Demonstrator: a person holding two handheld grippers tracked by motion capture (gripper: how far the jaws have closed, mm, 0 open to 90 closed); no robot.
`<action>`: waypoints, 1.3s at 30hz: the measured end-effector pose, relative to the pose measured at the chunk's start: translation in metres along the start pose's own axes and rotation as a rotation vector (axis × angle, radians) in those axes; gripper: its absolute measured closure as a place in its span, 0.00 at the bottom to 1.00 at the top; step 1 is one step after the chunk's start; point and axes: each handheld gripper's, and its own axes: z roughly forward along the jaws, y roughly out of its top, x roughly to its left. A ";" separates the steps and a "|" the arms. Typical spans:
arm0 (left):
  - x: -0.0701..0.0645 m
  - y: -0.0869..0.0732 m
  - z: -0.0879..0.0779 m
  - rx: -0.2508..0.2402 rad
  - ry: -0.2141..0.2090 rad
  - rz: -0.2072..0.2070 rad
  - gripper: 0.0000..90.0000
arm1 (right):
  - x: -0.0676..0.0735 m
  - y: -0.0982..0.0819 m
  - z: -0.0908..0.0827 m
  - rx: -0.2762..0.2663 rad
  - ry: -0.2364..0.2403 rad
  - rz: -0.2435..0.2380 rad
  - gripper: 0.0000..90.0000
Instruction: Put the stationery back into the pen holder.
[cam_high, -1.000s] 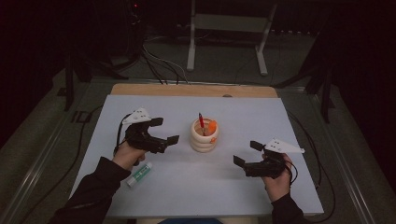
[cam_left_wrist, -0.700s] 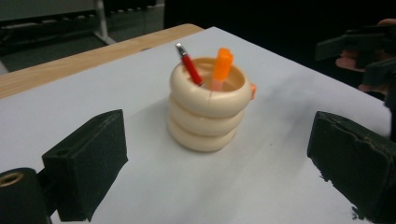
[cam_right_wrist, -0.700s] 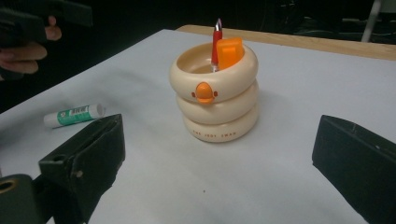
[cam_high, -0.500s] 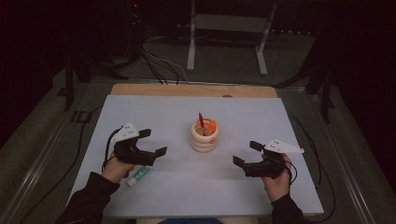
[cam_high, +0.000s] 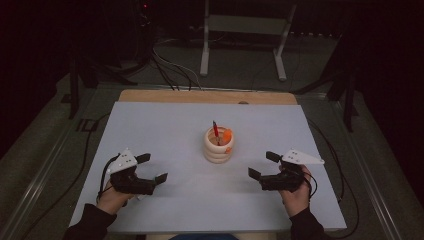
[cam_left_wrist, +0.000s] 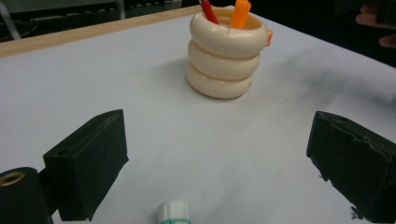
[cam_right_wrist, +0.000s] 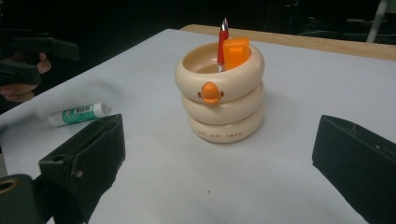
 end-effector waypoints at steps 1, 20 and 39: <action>0.000 -0.003 -0.001 0.002 0.007 0.005 0.06 | 0.000 0.000 0.000 -0.002 0.001 0.003 0.03; 0.004 -0.051 -0.021 0.210 0.037 0.026 0.07 | -0.001 0.000 0.000 -0.001 -0.001 0.005 0.03; 0.005 -0.063 -0.021 0.300 0.077 0.062 0.35 | -0.001 0.001 0.000 0.000 0.000 0.007 0.03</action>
